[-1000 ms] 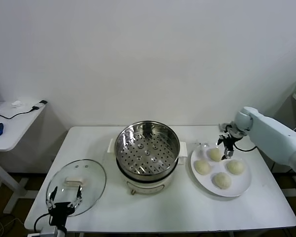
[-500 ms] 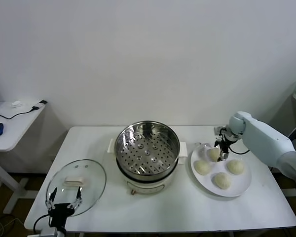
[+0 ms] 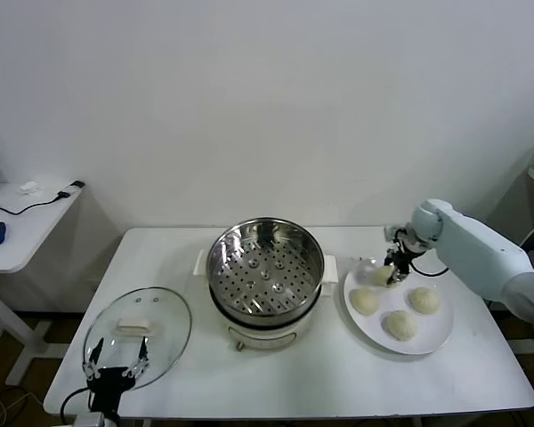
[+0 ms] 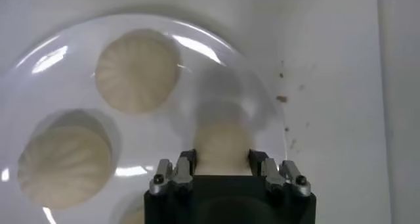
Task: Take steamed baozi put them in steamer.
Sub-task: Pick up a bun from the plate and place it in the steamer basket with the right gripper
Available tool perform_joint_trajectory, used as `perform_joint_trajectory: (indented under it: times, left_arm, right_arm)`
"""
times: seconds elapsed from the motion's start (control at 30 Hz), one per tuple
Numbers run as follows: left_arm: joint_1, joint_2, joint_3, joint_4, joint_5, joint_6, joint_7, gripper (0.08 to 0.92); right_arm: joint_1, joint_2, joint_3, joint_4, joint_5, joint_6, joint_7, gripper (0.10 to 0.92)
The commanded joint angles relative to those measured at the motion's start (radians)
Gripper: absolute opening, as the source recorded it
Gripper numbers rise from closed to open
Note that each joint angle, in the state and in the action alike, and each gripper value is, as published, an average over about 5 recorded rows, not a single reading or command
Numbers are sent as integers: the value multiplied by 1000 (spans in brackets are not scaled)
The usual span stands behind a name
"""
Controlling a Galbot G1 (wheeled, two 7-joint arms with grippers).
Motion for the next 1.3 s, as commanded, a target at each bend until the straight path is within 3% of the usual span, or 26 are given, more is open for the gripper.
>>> perform_joint_trajectory:
  times: [0.03,0.37,0.53,0.67,0.83,1.3]
  left_arm:
    - [1,4,1,-3,3,-2,0,823]
    - [1,-1,21,-23,17,2,1,823]
    - [4,-7,31,-30,25,4,3,823]
    - [13,-10,29,-42,28,5,2,823]
    - [25,-14,27,-57,31,7,0,823]
    - [24,-31,25,-56,40,12,-4,823]
  right_arm:
    - [400,-35,-263,293,181,29,-26,551]
    - [723,171,-431,653,293,226,62,551]
    - [647,256,-473,737,129,385,166,551]
    - [551,264,-479,675,-119,557,216,551]
    - [406,270,-424,486,-337,717,224,551]
    - [238,321,-313,250,-440,787,246,551]
